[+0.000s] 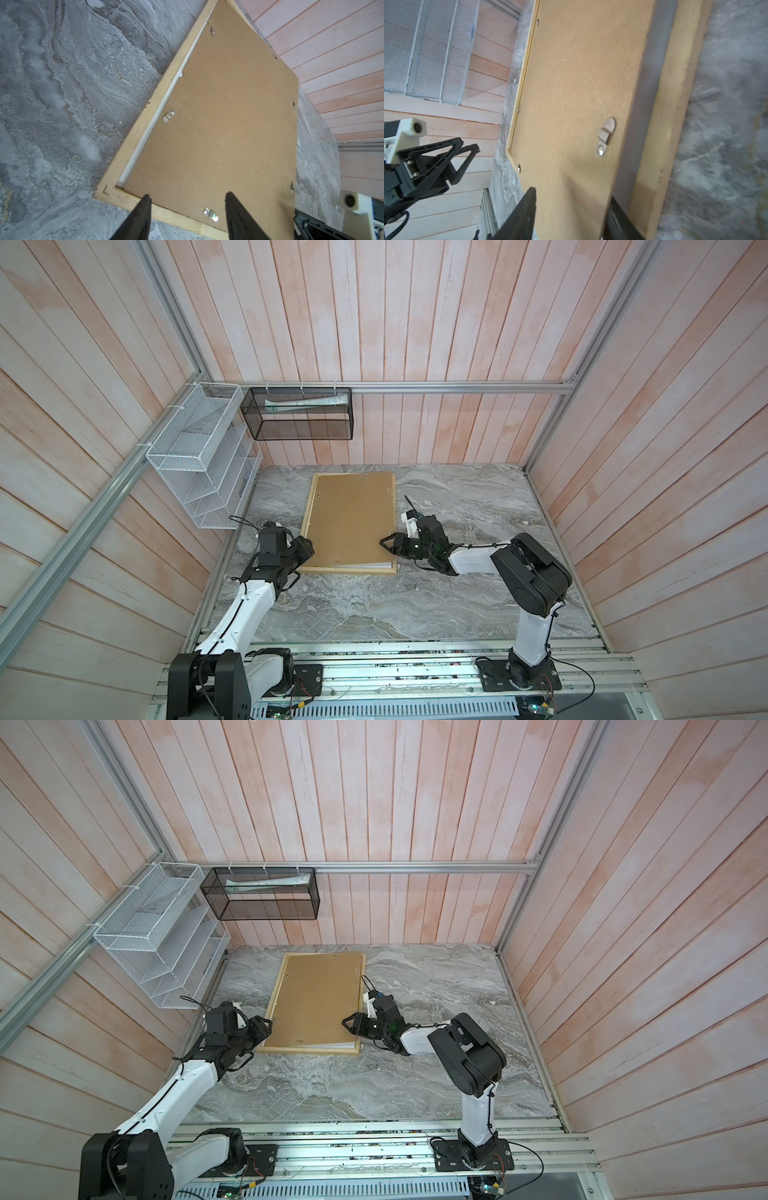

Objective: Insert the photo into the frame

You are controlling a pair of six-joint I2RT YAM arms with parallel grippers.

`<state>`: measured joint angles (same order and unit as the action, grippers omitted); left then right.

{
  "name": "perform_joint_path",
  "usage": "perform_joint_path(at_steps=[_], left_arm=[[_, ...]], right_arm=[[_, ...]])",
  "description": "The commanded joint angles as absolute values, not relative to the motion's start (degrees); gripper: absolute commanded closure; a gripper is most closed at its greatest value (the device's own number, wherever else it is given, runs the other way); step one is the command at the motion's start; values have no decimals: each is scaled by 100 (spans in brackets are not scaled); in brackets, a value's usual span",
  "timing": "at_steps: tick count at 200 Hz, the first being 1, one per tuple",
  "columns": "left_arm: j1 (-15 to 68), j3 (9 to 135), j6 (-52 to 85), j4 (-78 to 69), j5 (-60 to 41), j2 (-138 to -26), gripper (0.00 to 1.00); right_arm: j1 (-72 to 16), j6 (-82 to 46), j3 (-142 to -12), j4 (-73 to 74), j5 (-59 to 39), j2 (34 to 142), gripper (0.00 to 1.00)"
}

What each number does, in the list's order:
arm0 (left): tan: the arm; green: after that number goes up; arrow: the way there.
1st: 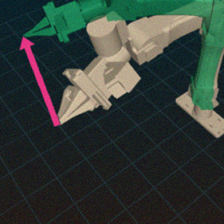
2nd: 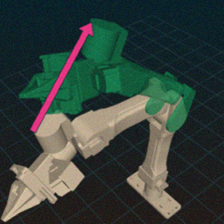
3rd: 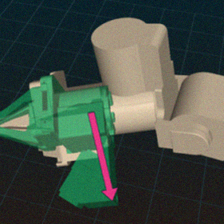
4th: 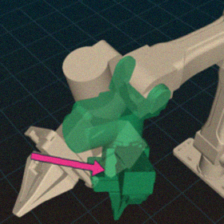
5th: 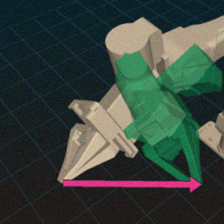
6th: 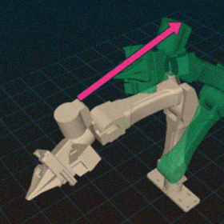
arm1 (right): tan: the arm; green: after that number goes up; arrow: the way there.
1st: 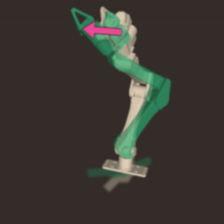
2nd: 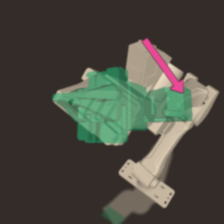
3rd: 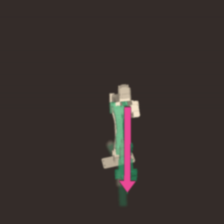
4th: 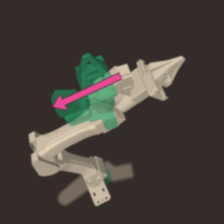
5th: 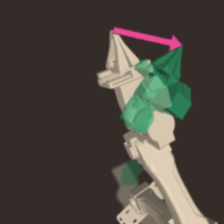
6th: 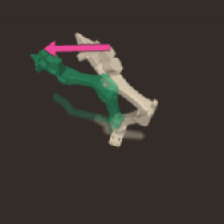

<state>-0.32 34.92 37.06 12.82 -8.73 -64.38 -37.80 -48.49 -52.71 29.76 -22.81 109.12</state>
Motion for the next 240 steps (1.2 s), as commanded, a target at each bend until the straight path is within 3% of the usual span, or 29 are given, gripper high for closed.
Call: perform_joint_path(at_steps=[1, 88, 240], left_arm=[[-61, 3467, 3665, 1203, -902, -6440, 42], [-62, 3443, 3691, 1189, -949, -6455, 42], [-61, 3450, 3700, 1223, -914, -6455, 42]], right_arm=[[-3804, -4483, -5522, 2619, -2023, 10644, 50], [-4060, -4127, -6110, 2032, -1972, 10969, 50], [-4145, -3579, -6373, 740, -575, 10739, 50]])
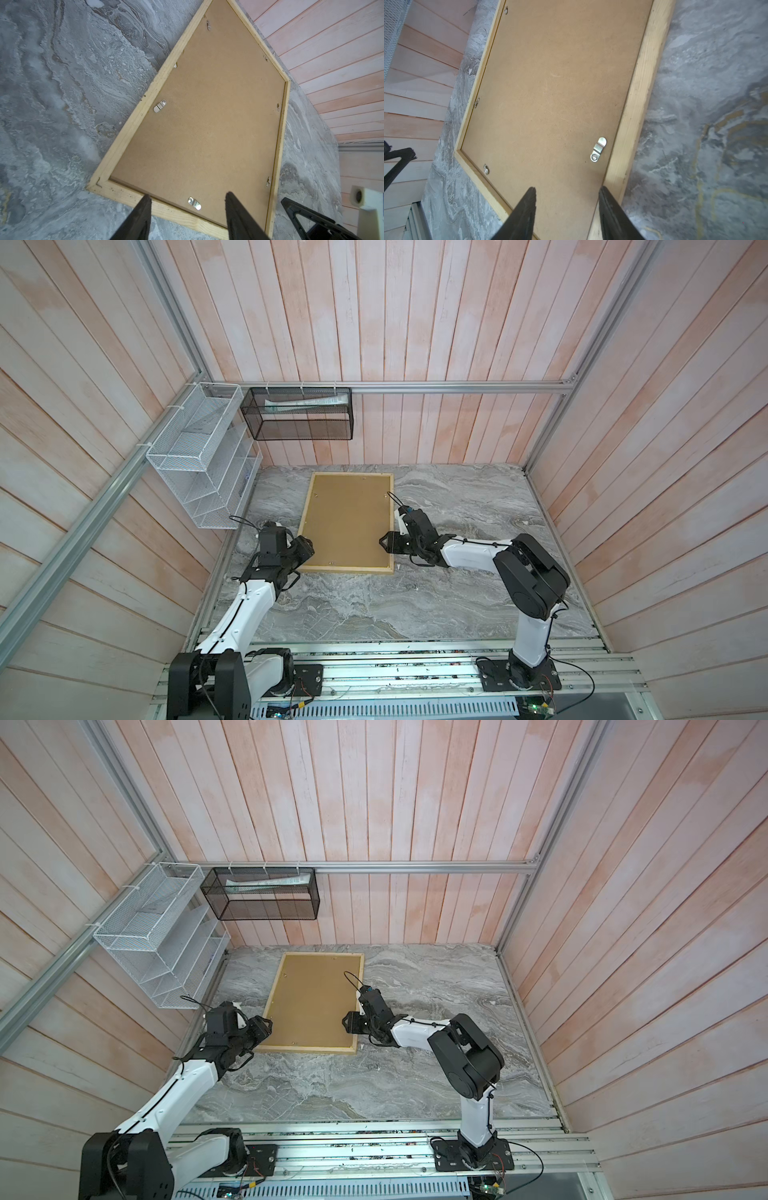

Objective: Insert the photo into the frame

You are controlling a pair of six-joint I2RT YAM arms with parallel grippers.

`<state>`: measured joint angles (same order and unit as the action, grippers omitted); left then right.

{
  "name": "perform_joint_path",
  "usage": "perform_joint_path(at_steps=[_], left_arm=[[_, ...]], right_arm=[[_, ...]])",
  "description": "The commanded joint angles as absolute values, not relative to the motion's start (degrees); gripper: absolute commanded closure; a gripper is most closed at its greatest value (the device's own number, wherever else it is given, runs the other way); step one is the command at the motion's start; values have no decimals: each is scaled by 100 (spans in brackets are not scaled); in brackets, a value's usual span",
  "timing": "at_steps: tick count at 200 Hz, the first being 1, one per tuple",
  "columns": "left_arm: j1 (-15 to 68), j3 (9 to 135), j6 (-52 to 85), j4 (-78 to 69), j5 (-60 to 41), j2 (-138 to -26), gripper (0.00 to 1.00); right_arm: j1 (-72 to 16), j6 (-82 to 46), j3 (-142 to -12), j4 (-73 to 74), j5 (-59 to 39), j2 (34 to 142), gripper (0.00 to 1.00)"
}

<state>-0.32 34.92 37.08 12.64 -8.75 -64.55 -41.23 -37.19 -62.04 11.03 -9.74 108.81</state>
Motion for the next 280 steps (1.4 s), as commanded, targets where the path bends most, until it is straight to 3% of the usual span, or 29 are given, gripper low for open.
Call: perform_joint_path(at_steps=[1, 35, 76, 160, 213, 280], left_arm=[[-61, 3447, 3700, 1222, -910, -6453, 42], [-62, 3443, 3700, 1230, -892, -6442, 42], [-62, 3458, 3709, 1178, -934, -6476, 42], [-62, 3522, 3691, 1182, -963, -6538, 42], [-59, 3582, 3683, 1224, -958, -6521, 42], [-61, 3671, 3771, 1176, -1062, -6635, 42]], right_arm=[[-4147, -3578, -6377, 722, -556, 10740, 50], [-4140, -3544, -6719, -18, 169, 10917, 55], [-4148, -3481, -6863, -32, -43, 11175, 64], [-4148, -3385, -7111, -251, -132, 11544, 63], [-4144, -3263, -7177, -368, -148, 11617, 73], [-4148, -3114, -7329, -544, -281, 11815, 70]])
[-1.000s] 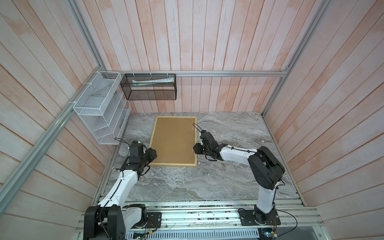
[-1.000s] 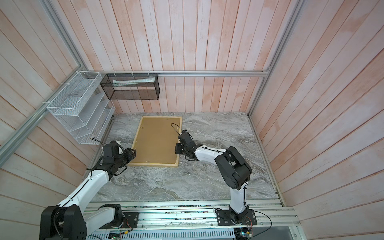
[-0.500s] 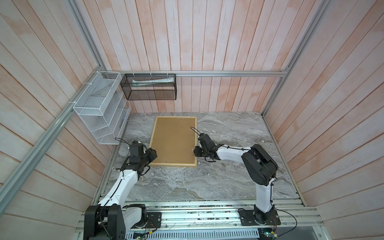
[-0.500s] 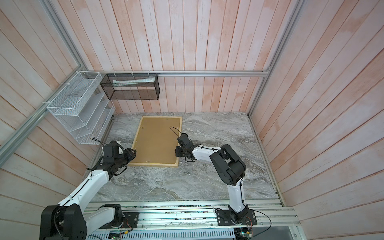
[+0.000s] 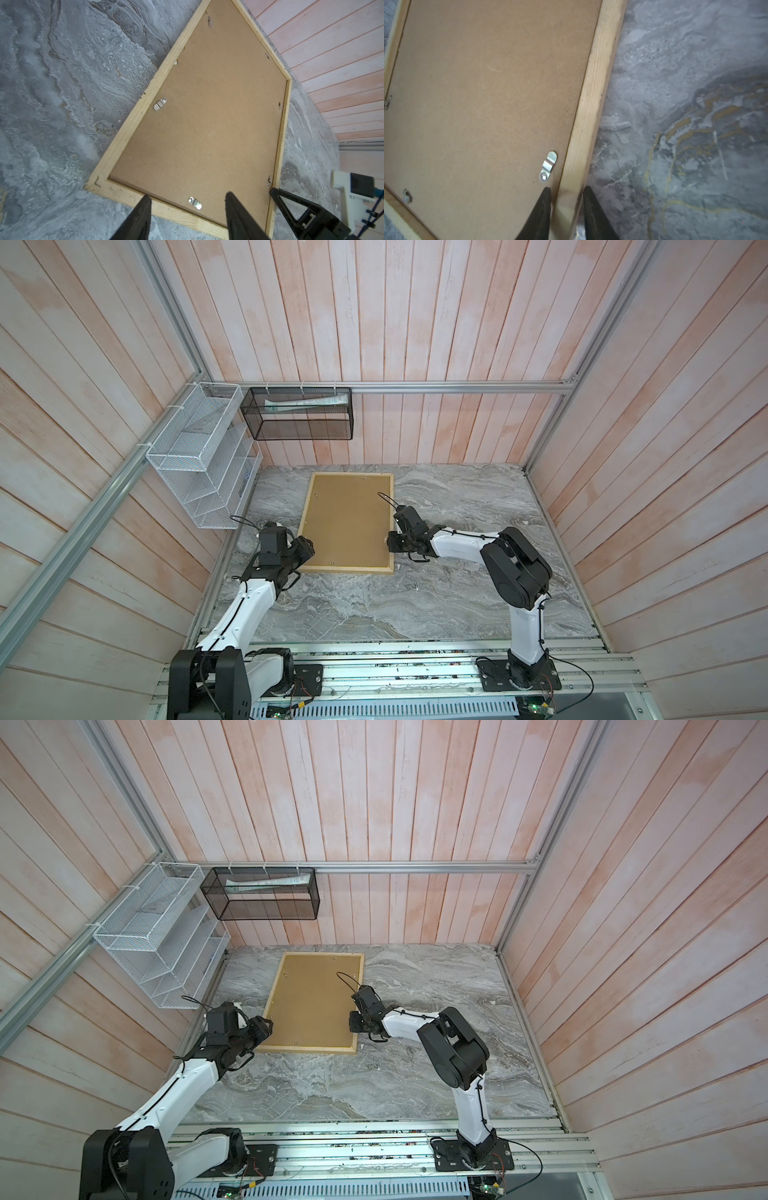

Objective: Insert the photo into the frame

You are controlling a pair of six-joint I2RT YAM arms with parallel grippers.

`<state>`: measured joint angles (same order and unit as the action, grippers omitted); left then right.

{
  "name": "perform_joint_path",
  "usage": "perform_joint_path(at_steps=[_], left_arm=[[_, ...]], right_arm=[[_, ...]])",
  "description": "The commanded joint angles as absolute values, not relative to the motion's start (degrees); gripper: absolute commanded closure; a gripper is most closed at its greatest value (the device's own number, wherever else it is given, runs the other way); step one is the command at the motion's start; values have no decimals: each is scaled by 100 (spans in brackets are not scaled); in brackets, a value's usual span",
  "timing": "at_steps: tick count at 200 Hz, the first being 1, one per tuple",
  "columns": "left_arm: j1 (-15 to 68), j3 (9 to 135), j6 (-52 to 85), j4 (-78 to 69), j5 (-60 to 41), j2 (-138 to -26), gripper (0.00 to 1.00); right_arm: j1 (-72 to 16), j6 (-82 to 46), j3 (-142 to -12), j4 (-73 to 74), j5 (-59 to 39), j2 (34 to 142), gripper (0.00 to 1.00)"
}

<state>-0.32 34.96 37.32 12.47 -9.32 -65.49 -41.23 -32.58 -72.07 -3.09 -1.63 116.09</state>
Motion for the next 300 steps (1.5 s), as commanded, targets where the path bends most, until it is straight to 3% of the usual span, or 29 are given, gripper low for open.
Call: perform_joint_path(at_steps=[1, 59, 142, 300], left_arm=[[-61, 3668, 3771, 1177, -1058, -6636, 42], [-61, 3590, 3762, 1358, -933, -6469, 41], [-53, 3451, 3780, 1111, -870, -6780, 42], [944, 3984, 3599, 743, -483, -8382, 48]], right_arm=[[-4148, -3108, -7334, -544, -285, 11818, 70], [-4090, -2827, -7316, -808, -85, 11859, 76], [-3613, -2014, -6533, -1026, 96, 11085, 85], [-2591, -1521, -5510, -1607, 312, 10156, 87]])
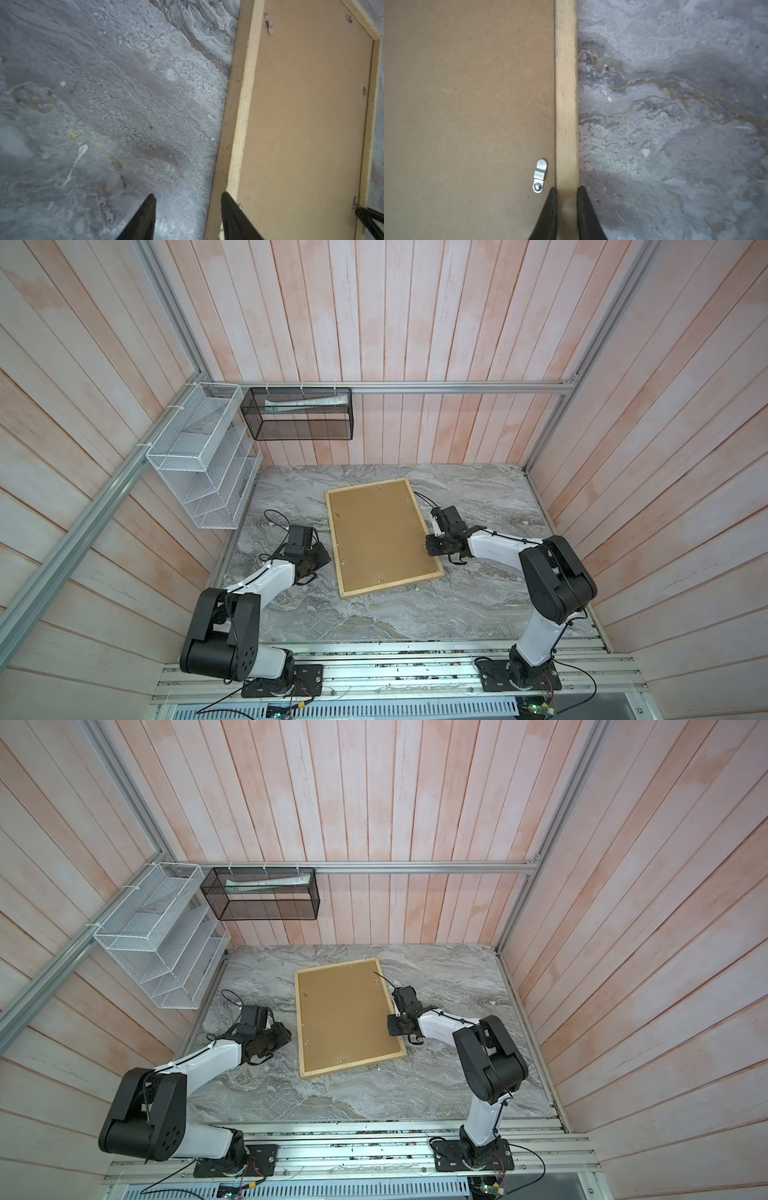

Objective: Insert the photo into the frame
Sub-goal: 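Slide the frame toward the robot with both grippers holding its side rails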

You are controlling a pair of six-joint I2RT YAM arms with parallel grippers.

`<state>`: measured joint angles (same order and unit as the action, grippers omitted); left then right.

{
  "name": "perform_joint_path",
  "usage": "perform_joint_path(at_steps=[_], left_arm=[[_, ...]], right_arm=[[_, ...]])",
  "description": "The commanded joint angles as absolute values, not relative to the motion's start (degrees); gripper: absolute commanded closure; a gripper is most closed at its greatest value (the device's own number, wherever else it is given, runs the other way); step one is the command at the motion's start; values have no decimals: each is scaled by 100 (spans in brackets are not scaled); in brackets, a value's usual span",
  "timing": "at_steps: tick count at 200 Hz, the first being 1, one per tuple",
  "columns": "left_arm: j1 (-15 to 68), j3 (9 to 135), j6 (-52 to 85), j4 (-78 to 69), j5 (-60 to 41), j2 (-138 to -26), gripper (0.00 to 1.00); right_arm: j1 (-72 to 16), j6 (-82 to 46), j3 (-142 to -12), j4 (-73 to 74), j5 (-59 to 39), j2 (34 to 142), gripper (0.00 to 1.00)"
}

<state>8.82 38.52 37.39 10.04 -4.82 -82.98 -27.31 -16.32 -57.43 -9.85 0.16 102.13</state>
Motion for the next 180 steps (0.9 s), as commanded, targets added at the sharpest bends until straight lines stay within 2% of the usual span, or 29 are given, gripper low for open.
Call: perform_joint_path(at_steps=[1, 69, 155, 180], left_arm=[[947, 3983, 3597, 727, -492, -8383, 48], [1263, 4423, 3268, 318, -548, -8923, 48], [1737, 4900, 3164, 110, -521, -9932, 53], [1819, 5040, 3156, 251, -414, -10058, 57]], right_arm=[[-2588, -1521, -5506, -1612, 310, 10149, 87], [-2540, -1942, -5052, -1622, 112, 9988, 87], [-2549, -2125, -4322, -1548, -82, 9148, 87], [-2549, -2136, -4254, -1580, -83, 9012, 87]])
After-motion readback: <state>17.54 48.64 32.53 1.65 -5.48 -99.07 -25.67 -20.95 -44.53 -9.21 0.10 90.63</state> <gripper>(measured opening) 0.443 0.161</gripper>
